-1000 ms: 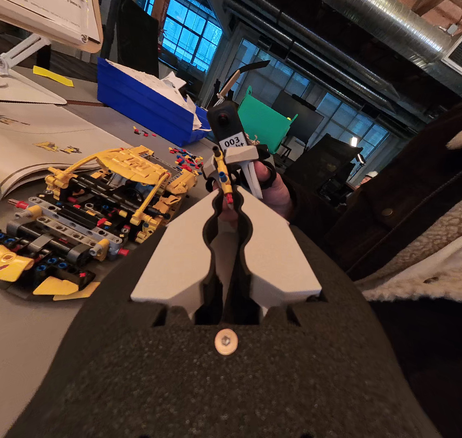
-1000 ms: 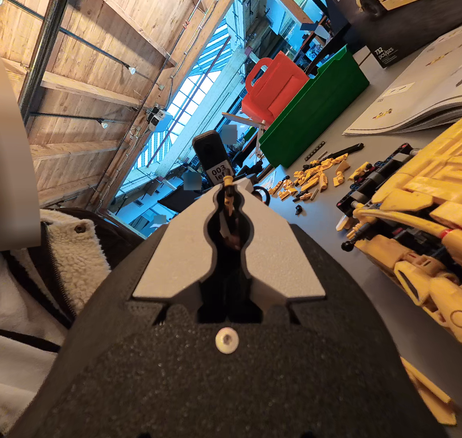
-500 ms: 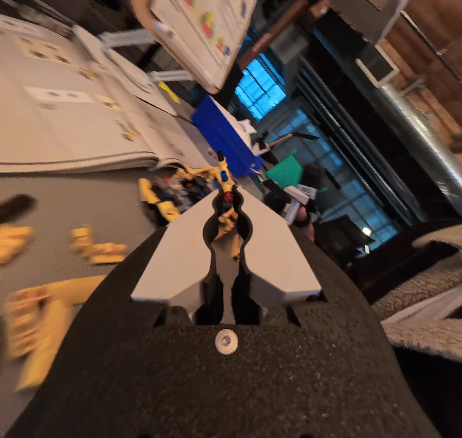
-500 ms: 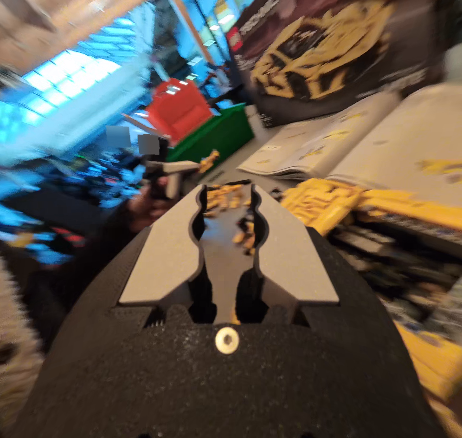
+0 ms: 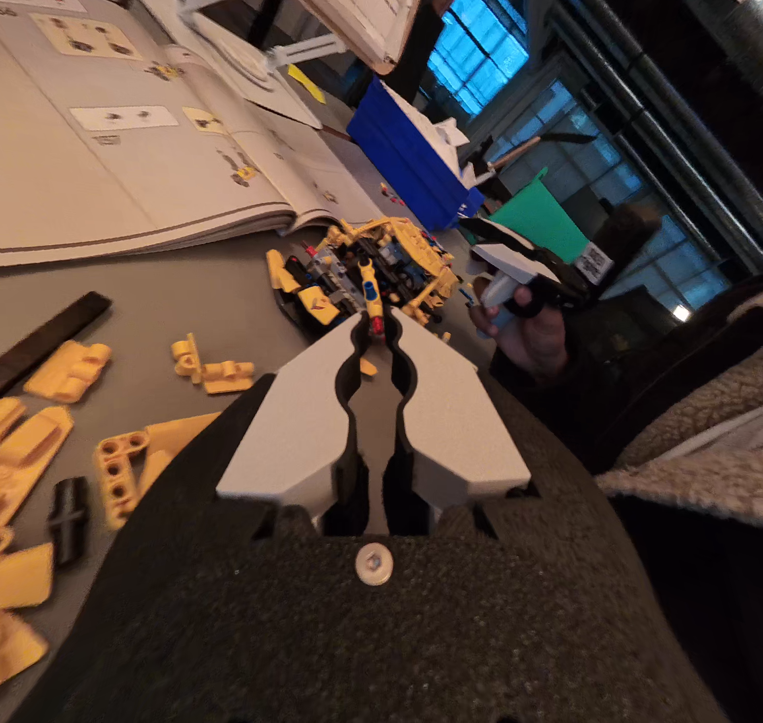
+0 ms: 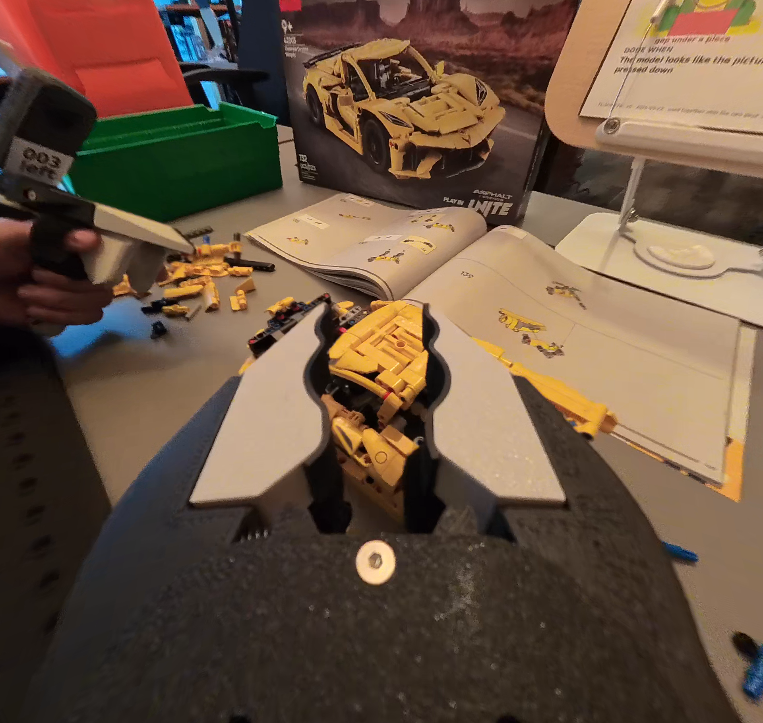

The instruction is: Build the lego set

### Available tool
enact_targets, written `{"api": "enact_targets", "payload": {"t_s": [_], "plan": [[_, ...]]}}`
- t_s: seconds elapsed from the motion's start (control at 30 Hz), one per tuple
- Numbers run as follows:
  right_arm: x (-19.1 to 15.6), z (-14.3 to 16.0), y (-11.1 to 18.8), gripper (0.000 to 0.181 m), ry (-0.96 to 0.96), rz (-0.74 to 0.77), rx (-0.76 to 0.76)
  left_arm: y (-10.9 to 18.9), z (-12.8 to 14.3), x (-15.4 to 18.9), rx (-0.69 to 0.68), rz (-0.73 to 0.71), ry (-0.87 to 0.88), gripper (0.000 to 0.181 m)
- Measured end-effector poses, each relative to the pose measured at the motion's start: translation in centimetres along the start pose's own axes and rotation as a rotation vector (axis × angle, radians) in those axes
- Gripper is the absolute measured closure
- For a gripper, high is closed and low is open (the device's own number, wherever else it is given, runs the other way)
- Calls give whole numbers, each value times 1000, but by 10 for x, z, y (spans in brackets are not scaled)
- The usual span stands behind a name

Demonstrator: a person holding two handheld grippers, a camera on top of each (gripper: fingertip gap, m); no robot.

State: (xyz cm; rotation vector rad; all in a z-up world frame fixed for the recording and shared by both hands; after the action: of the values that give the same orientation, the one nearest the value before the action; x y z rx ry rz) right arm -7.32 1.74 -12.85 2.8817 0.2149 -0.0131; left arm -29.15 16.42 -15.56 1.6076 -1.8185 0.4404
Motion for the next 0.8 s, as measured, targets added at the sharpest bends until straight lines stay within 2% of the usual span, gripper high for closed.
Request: {"api": "enact_targets", "payload": {"t_s": [0.07,0.13,0.33,0.53,0.8], "plan": [[0,-1,0,137,-32,-15,13,-8,8,18,-67,123,-26,175],[1,-2,1,137,-43,-16,17,-25,28,39,-222,243,-19,174],[-1,1,0,142,-72,-51,-18,-66,58,51,-406,148,27,174],[-3,3,-3,135,-116,-84,-34,-75,69,47,-496,50,-9,174],[4,5,6,133,-168,-81,-56,-78,73,41,-533,-40,-29,175]]}}
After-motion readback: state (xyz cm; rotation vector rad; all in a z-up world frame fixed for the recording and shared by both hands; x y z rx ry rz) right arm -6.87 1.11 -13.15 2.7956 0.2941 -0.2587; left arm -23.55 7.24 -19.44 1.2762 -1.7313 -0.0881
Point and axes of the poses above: each gripper's, where its closed fingertips meet, y back along the fingers, z out of its underside, x = y × z across the jaws, the point moved 6 cm from there along y, back along the fingers, and after that the axes turned 3 degrees about -x, right-handed, at the moved point
